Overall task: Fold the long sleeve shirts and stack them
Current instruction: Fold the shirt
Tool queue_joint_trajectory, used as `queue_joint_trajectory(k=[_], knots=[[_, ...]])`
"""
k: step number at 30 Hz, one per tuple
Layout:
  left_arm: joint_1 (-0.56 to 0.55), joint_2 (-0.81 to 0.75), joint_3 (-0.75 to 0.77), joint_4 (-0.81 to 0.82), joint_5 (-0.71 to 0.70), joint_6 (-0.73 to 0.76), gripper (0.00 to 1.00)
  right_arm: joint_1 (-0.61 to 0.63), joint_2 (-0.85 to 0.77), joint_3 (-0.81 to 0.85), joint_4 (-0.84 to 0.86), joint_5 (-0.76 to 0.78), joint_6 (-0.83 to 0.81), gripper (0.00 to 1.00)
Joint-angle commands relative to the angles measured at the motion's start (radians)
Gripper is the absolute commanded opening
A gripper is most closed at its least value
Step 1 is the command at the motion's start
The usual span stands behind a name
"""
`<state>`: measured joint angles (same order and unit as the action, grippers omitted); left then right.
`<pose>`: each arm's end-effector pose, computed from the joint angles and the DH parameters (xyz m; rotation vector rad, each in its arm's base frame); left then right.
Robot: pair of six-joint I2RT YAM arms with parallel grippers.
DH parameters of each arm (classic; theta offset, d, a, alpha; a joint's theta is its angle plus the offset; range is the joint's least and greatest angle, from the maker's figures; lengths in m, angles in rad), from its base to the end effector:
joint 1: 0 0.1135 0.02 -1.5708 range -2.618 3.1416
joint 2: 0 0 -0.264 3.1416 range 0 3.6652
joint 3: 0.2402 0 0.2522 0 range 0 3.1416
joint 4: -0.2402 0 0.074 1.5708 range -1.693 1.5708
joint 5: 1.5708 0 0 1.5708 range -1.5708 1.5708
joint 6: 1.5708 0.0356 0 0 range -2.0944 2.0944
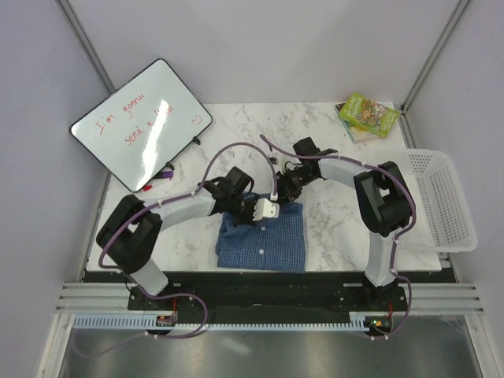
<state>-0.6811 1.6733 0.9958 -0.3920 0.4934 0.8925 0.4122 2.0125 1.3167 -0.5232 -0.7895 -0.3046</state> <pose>0.2427 -0.2184 0.1769 1.9136 1.6770 -0.5673 0.3504 0.1808 0.1482 -1.1025 2.3895 1.1169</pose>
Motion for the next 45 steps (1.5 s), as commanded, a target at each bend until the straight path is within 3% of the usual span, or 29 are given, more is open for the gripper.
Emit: queue_joint_trajectory(k=[1,6,10,17,25,29,32,33,34,36,45], knots=[[-0.07,-0.115,-0.112,-0.045,0.095,0.06,0.03,0.0,-0.173,-0.025,-0.007,-0.077,0.078,0.28],[-0.084,-0.144,-0.103,-0.09,0.143,-0.009,0.09,0.002,-0.166,0.047,-0.018,-0.057,0.073,0.32],[-0.08,-0.115,-0.028,-0.152,0.116,-0.076,0.28,0.026,-0.078,0.081,-0.018,-0.074,0.058,0.28],[-0.055,-0.149,0.013,-0.188,0.108,-0.078,0.46,0.04,-0.015,0.076,-0.043,-0.088,0.006,0.26],[-0.054,-0.119,0.041,-0.211,0.102,-0.069,0.48,0.077,-0.015,0.095,-0.116,-0.142,-0.022,0.18],[-0.052,-0.139,0.047,-0.214,0.105,-0.064,0.46,0.092,0.028,0.096,-0.152,-0.099,-0.04,0.11],[-0.052,-0.142,0.058,-0.215,0.094,-0.052,0.31,0.092,0.078,0.101,-0.15,-0.065,-0.057,0.08],[-0.052,-0.139,0.061,-0.222,0.09,-0.049,0.16,0.092,0.087,0.102,-0.15,-0.06,-0.06,0.08],[-0.052,-0.136,0.072,-0.222,0.085,-0.049,0.09,0.092,0.103,0.101,-0.15,-0.056,-0.067,0.07],[-0.048,-0.123,0.081,-0.232,0.079,-0.033,0.02,0.094,0.121,0.104,-0.152,-0.027,-0.077,0.06],[0.032,-0.05,0.182,-0.214,0.099,-0.036,0.02,0.091,0.137,0.128,-0.187,-0.017,-0.137,0.05]])
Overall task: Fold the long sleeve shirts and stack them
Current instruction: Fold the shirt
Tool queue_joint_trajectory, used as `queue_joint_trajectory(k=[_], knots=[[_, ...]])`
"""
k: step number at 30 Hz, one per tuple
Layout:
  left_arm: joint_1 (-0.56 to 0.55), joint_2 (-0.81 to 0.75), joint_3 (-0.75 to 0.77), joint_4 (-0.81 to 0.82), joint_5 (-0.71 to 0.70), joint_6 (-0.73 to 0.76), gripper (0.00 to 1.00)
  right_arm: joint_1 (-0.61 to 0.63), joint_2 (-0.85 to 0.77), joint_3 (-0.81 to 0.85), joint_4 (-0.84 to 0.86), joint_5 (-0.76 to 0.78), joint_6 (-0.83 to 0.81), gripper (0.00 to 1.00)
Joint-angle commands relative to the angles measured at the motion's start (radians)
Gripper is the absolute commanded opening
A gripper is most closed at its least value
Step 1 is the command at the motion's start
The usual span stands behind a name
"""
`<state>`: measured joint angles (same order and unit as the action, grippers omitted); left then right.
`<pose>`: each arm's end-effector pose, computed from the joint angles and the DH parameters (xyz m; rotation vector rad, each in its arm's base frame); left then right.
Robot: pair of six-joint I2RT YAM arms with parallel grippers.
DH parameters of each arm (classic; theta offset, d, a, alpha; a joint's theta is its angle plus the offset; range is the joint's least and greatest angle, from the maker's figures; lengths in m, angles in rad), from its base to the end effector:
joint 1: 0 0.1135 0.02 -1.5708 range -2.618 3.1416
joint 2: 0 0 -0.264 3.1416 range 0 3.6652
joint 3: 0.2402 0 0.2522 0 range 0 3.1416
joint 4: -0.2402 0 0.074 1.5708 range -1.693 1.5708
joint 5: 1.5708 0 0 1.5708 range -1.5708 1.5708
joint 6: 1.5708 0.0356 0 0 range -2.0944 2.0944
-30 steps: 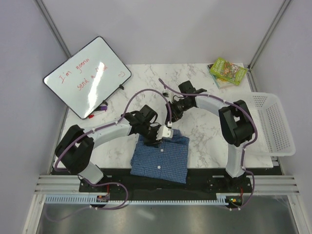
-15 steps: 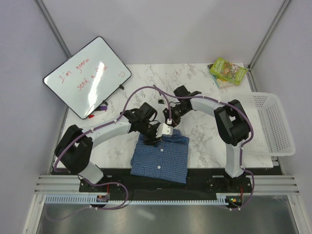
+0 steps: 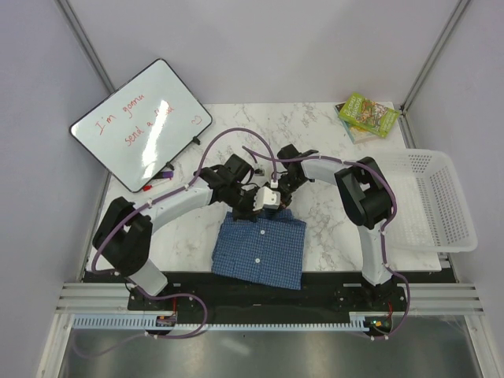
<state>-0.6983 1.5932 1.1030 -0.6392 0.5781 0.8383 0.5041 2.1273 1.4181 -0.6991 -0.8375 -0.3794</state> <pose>0.2285 -0.2172 0.2212 1.9128 1.7321 -0.7234 0.3377 0.2165 0.1271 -1.2773 2.4658 1.2468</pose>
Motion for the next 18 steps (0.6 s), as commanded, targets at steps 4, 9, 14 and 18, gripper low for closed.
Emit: queue_joint_trajectory(k=[4,9,14,18], knots=[[0.079,0.065,0.093,0.11,-0.004,0.021,0.02,-0.002,0.022,0.028,-0.022,0.023,-0.078,0.04],[0.083,0.099,0.087,0.177,-0.017,0.031,0.02,-0.01,0.017,0.054,-0.04,0.02,-0.082,0.05],[0.082,0.085,0.074,0.184,0.013,0.042,0.02,-0.055,0.003,0.165,-0.088,0.023,-0.076,0.09],[0.082,0.07,0.069,0.184,0.011,0.05,0.02,-0.062,0.019,0.186,-0.109,0.037,-0.092,0.09]])
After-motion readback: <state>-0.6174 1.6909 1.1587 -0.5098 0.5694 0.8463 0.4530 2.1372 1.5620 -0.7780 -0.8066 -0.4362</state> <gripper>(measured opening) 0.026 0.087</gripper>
